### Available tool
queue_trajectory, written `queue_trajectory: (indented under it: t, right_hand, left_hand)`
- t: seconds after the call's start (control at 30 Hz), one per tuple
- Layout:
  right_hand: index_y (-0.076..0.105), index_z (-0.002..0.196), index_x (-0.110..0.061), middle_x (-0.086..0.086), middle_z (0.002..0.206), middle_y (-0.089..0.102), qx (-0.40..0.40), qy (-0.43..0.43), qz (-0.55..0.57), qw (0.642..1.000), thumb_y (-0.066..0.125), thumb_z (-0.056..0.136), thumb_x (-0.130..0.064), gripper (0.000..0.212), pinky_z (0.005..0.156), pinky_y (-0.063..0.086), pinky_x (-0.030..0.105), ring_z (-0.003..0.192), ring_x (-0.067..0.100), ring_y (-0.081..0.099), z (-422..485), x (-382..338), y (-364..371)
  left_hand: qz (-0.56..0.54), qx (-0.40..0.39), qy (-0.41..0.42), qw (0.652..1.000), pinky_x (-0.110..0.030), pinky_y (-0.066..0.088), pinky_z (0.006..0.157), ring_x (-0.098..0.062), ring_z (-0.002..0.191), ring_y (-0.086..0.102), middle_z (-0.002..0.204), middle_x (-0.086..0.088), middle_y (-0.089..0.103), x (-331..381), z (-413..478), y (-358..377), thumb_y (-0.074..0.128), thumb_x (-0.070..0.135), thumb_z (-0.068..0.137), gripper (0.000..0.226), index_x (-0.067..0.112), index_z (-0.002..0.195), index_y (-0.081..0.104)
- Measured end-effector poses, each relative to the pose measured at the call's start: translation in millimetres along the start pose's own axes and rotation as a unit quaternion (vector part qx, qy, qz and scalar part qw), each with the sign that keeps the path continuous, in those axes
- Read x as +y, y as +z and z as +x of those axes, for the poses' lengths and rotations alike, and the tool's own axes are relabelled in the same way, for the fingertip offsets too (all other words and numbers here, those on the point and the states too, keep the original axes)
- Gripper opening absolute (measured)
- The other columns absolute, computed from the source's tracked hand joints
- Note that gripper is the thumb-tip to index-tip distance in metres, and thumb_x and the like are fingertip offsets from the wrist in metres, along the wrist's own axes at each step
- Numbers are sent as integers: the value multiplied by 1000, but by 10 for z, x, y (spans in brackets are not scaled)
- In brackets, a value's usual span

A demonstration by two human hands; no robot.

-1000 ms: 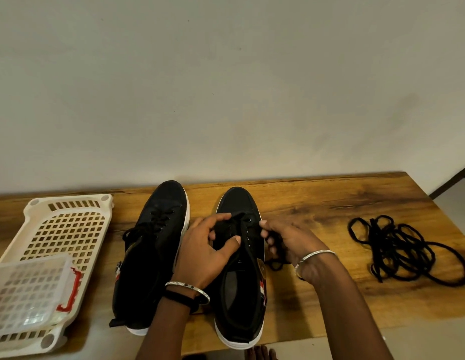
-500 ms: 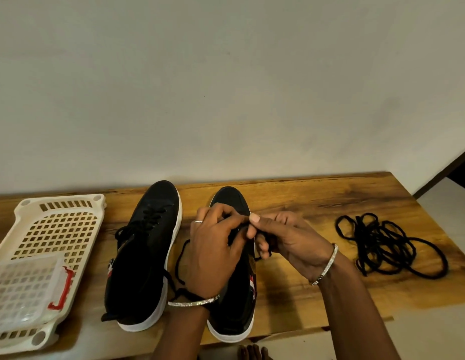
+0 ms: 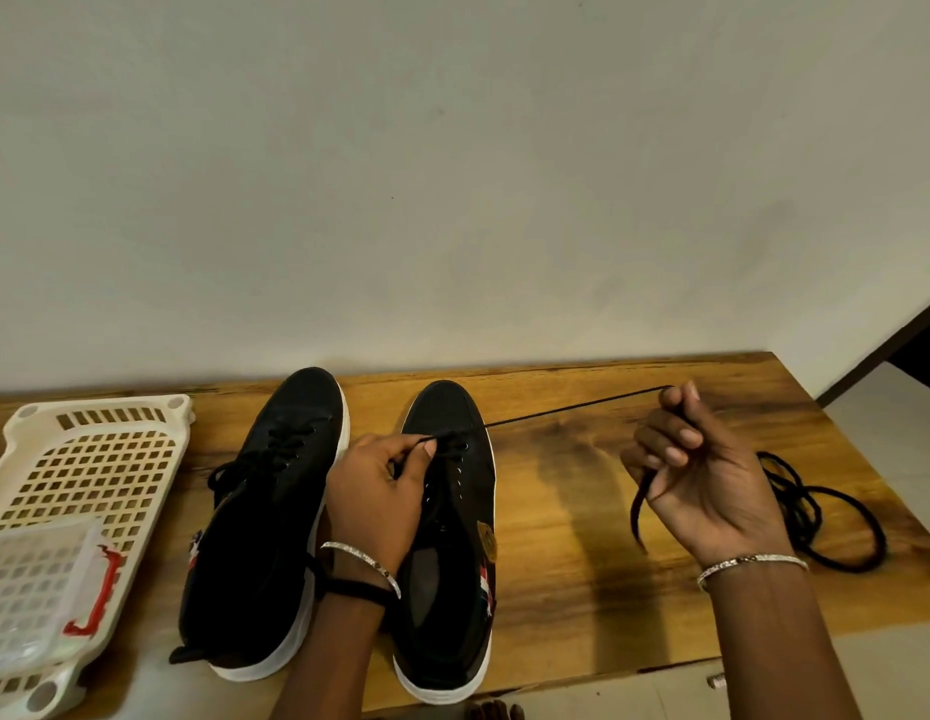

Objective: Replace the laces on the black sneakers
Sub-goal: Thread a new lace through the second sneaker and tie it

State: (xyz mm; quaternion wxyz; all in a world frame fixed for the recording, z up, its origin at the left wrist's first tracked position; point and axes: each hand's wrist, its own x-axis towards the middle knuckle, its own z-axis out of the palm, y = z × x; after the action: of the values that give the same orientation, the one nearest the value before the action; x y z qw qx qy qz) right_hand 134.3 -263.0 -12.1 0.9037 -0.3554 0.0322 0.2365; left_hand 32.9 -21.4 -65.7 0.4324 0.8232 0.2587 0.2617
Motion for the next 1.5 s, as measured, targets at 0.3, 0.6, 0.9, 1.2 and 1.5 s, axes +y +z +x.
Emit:
queue_trajectory:
  t: [0.3,0.6,0.9,1.2,1.5]
  right_hand:
    - [74,81,-8,0,52,42,-76,58,-300,949,65,88,-33,28,44,30,21,44,11,36,6,423,365]
    - [71,70,-10,0,47,40,-102,93,-316,939,65,86,-37,32,44,27,22,39,11,36,-1,492,489]
    - [69,85,-14,-10,50,42,-52,87,54,993,46,104,-31,34,42,32,16,43,2,39,110,314,235]
    - [71,106,-15,-6,107,75,-3,3,136,991,47,102,-16,24,70,56,21,90,6,71,110,377,314]
    - [68,91,2,6,106,76,8,33,-186,982,73,73,-11,23,66,55,19,72,8,63,114,867,532]
  left_hand:
    - [10,-46,203,978,-9,34,85,-10,101,45,101,14,51,367,-75,48,65,33,85,35,37,119,69]
    - [-23,-15,205,978,-33,48,78,-15,90,56,88,11,63,345,5,-6,60,13,89,30,26,111,76]
    - [-77,35,77,993,-19,45,82,-9,80,52,88,4,49,155,103,-156,69,11,91,37,33,121,65]
    - [-124,-94,-38,987,-10,50,60,-4,62,65,99,-2,75,107,114,-181,68,4,91,45,21,132,63]
    - [-37,-149,-13,988,-15,43,56,-2,53,49,68,3,59,86,151,-401,80,20,80,21,24,95,66]
